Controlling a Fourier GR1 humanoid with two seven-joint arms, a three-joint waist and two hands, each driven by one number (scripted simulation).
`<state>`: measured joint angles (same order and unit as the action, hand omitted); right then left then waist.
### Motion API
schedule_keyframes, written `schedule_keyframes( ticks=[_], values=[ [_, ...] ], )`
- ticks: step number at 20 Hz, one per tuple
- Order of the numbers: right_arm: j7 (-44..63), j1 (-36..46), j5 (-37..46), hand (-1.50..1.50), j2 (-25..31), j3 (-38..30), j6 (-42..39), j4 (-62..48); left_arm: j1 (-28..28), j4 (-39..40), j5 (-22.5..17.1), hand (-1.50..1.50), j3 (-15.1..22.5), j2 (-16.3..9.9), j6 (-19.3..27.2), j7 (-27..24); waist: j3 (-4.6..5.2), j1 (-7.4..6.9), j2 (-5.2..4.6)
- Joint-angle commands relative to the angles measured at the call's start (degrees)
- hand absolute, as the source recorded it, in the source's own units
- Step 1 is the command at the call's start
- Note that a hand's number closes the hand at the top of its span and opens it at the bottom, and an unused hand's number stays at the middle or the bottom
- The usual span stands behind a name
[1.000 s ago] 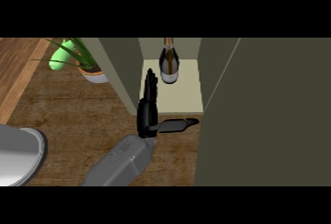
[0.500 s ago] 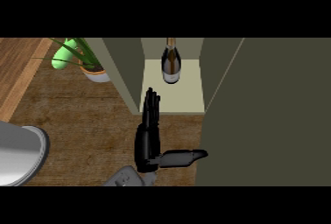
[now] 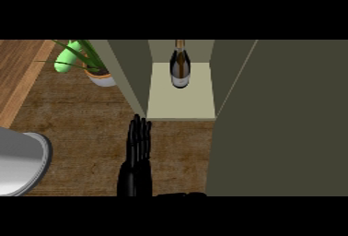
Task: Pick up the wine, place it into the cabinet and close the cabinet
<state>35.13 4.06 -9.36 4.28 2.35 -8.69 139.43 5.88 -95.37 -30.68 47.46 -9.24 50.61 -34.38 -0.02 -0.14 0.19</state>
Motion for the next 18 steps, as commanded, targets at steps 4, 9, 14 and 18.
schedule_keyframes(
  ticks=[4,9,14,18],
  values=[
    [5.9,-2.9,-11.2,-1.50,1.1,-1.5,-2.2,6.5,-8.4,-11.4,3.3,-1.50,4.9,-6.2,-0.2,0.1,-0.01,0.04,0.14],
    [4.9,-4.1,-9.4,1.50,1.1,2.2,-5.3,5.3,-11.5,-16.9,0.9,-1.50,1.4,-15.1,-7.7,1.1,0.02,0.07,0.00],
    [3.2,-5.6,-7.7,1.50,1.4,3.4,-7.7,7.1,-14.6,-19.5,-1.3,-1.50,-2.9,-19.3,-12.7,0.4,0.03,0.26,-0.03],
    [7.7,-5.2,-11.1,1.50,-0.8,8.0,-5.9,4.8,-20.3,-22.9,-2.3,-1.50,-5.3,-24.8,-16.2,-2.9,0.09,-0.39,0.02]
  ],
)
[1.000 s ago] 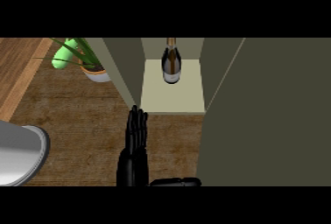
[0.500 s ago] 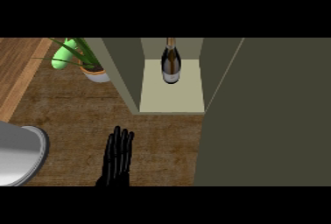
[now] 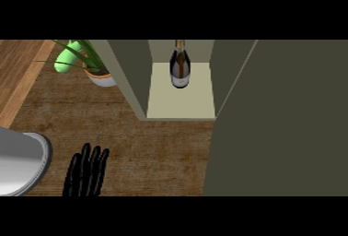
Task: Pick up the wine, place it into the cabinet and close the cabinet
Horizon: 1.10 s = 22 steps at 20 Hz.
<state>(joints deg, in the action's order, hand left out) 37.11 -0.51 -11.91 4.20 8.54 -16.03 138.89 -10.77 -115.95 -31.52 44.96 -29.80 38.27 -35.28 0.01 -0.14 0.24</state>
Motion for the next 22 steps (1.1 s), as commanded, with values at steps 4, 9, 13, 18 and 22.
schedule_keyframes(
  ticks=[4,9,13,18,22],
  values=[
    [8.0,-5.3,-8.6,1.50,-2.8,7.5,2.1,7.9,-3.0,-5.5,-3.6,-1.50,-6.8,-4.6,-2.8,1.2,-0.01,0.16,0.01],
    [10.6,-7.4,-8.3,1.50,-2.7,13.7,1.4,10.0,-8.7,-5.8,-5.7,-1.50,-11.9,-6.9,-7.0,-3.3,0.05,-0.25,0.12],
    [8.7,-5.4,-3.0,1.50,-2.3,20.5,-1.1,9.6,-11.6,-7.4,-12.3,-1.50,-20.2,-10.7,-12.7,-2.3,0.06,-0.30,0.14],
    [11.3,-2.7,2.3,1.50,-4.2,31.3,4.3,10.3,-13.1,-7.5,-14.8,-1.50,-26.2,-13.5,-15.5,-0.1,0.07,-0.04,0.16],
    [10.9,0.0,7.2,1.50,-4.2,38.6,10.2,8.9,-14.7,-5.4,-18.7,-1.50,-31.7,-15.1,-20.8,-0.1,0.13,-0.04,0.33]
  ],
)
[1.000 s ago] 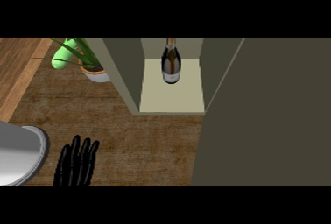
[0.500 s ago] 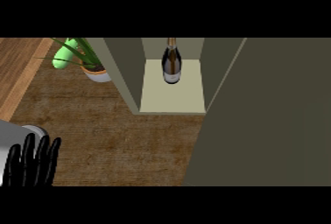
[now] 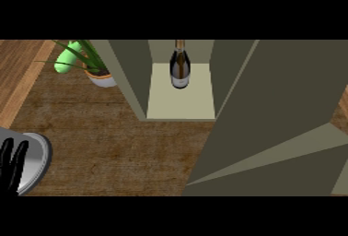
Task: Pick up the wine, place it into the cabinet and close the cabinet
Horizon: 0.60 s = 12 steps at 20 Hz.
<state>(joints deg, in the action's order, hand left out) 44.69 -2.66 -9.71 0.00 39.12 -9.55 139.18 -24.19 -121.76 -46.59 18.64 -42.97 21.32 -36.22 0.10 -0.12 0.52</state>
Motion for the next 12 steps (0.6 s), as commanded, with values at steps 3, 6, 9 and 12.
schedule_keyframes(
  ticks=[3,6,9,12],
  values=[
    [0.6,3.5,10.9,1.50,0.0,16.2,11.8,4.6,-2.4,0.6,-4.5,-1.50,-7.9,-2.9,-6.0,1.6,0.03,-0.03,0.08],
    [1.2,7.6,12.3,1.50,0.1,17.4,17.3,4.9,-1.0,2.4,-4.2,-1.50,-8.1,-2.9,-6.6,2.7,0.07,0.14,0.04],
    [-3.3,9.6,17.2,1.50,0.1,20.7,19.9,-1.5,-0.9,2.5,-3.8,-1.50,-8.4,-3.0,-7.8,2.8,0.06,0.01,0.11],
    [-4.9,12.4,18.5,1.50,0.2,21.3,22.6,-2.2,-0.7,4.8,-6.3,-1.50,-10.7,-2.9,-10.6,3.4,0.07,-0.07,0.06]
  ],
)
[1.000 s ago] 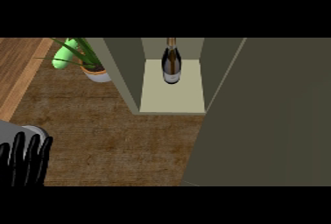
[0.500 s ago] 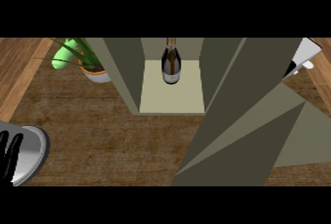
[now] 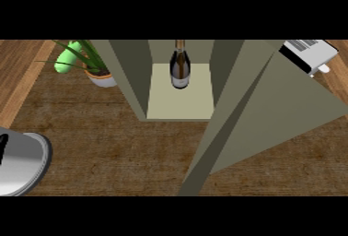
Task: Pick up the wine, place it into the cabinet and close the cabinet
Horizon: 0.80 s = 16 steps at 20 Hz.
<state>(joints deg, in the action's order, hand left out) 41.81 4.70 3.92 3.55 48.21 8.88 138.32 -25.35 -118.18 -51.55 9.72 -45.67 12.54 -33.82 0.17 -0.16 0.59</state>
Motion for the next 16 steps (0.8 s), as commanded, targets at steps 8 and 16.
schedule_keyframes(
  ticks=[8,16],
  values=[
    [1.2,21.8,2.2,1.50,-3.2,3.7,11.7,-9.5,1.8,-1.0,-3.3,-1.50,-2.6,0.6,-3.6,4.0,0.01,-1.26,-0.61],
    [1.7,32.9,-5.9,1.50,-3.0,1.0,19.0,-15.3,3.8,-0.2,-2.3,-1.50,-1.7,2.5,-3.1,5.1,0.05,-2.08,-0.79]
  ],
)
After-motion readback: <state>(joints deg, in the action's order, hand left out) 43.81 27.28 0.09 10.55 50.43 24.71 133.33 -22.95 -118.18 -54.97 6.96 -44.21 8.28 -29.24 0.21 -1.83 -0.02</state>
